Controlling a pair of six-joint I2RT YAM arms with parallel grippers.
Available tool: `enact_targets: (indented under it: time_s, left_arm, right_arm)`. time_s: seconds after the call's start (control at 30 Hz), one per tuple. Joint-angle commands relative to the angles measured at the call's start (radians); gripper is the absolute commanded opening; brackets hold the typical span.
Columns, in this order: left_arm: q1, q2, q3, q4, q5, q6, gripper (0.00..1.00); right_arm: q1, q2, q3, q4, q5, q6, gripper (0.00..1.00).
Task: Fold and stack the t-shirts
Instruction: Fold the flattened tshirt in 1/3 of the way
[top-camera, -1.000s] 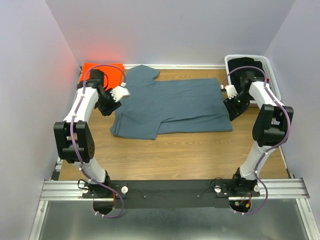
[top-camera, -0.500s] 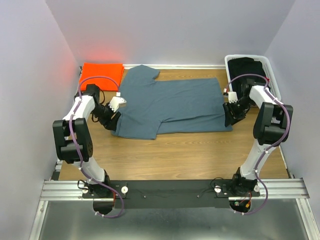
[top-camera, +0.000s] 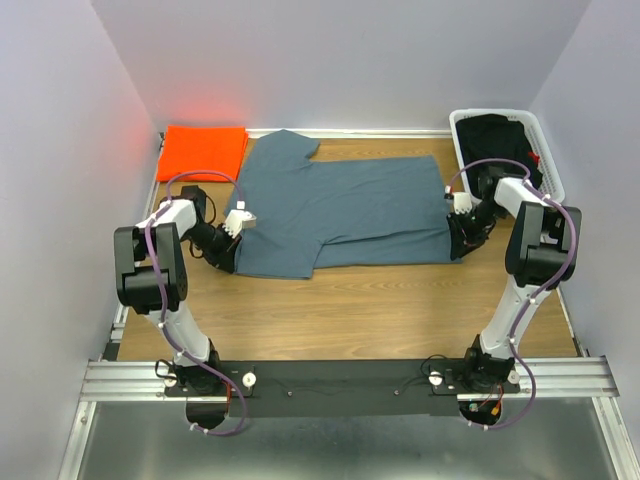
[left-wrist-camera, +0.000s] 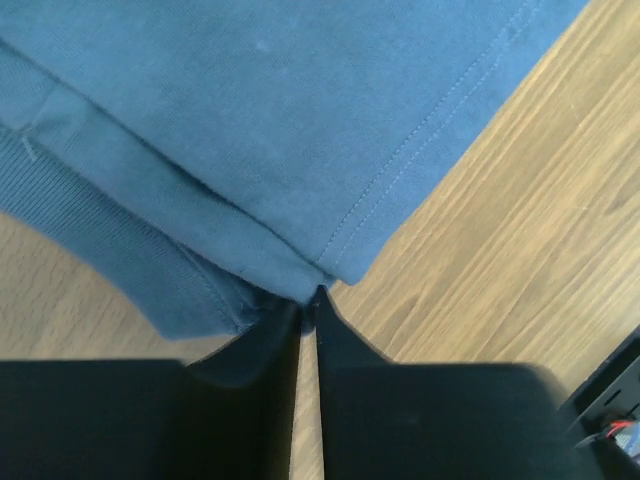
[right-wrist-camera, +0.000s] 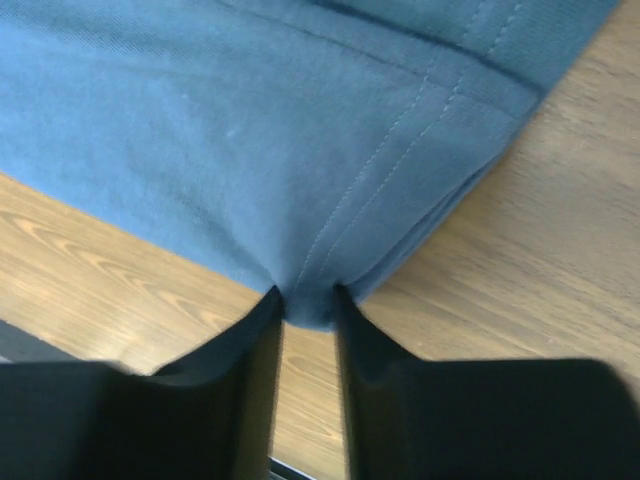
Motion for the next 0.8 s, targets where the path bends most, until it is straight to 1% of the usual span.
enact_targets:
  time_s: [0.0, 0.07, 0.1, 0.2, 0.3, 0.43, 0.47, 0.57, 0.6, 0.63, 0.67, 0.7, 0.73, 0.77]
  left_arm:
    - [0.008, 0.003, -0.028, 0.018, -0.028, -0.019, 0.01]
    - [0.014, -0.013, -0.040, 0.007, -0.055, -0.019, 0.00]
    - [0.014, -0.023, -0.043, 0.001, -0.064, -0.016, 0.00]
    - [0.017, -0.052, -0.061, -0.024, -0.092, -0.022, 0.00]
    - [0.017, -0.088, -0.084, -0.033, -0.127, -0.031, 0.00]
    - [0.025, -0.118, -0.110, -0.044, -0.156, -0.033, 0.00]
    - [0.023, -0.121, -0.118, -0.045, -0.158, -0.038, 0.00]
    - [0.026, -0.131, -0.112, -0.051, -0.152, -0.038, 0.00]
    - [0.028, -0.137, -0.103, -0.059, -0.146, -0.019, 0.21]
    - [0.029, -0.167, -0.092, -0.082, -0.137, -0.009, 0.30]
    - [0.031, -0.189, -0.072, -0.094, -0.118, 0.002, 0.41]
    - [0.031, -0.231, -0.063, -0.113, -0.111, 0.040, 0.44]
    - [0.031, -0.249, -0.052, -0.157, -0.103, 0.056, 0.45]
    - [0.029, -0.264, -0.031, -0.185, -0.079, 0.080, 0.45]
  right_arm:
    - [-0.009, 0.023, -0.038, 0.051, 0.055, 0.018, 0.26]
    - [-0.009, 0.011, -0.058, 0.054, 0.081, 0.012, 0.20]
    - [-0.009, 0.007, -0.067, 0.056, 0.090, 0.009, 0.16]
    - [-0.009, -0.023, -0.104, 0.059, 0.125, -0.005, 0.10]
    - [-0.009, -0.065, -0.150, 0.054, 0.160, -0.014, 0.07]
    - [-0.009, -0.127, -0.207, 0.054, 0.210, -0.037, 0.07]
    - [-0.009, -0.135, -0.214, 0.056, 0.223, -0.046, 0.08]
    - [-0.009, -0.161, -0.207, 0.051, 0.225, -0.051, 0.35]
    - [-0.009, -0.171, -0.198, 0.047, 0.219, -0.051, 0.41]
    - [-0.009, -0.193, -0.166, 0.018, 0.184, -0.054, 0.44]
    - [-0.009, -0.207, -0.149, -0.004, 0.165, -0.055, 0.45]
    - [-0.009, -0.236, -0.127, -0.044, 0.145, -0.055, 0.45]
    - [-0.007, -0.250, -0.109, -0.070, 0.077, -0.063, 0.45]
    - [-0.006, -0.263, -0.077, -0.105, 0.044, -0.066, 0.45]
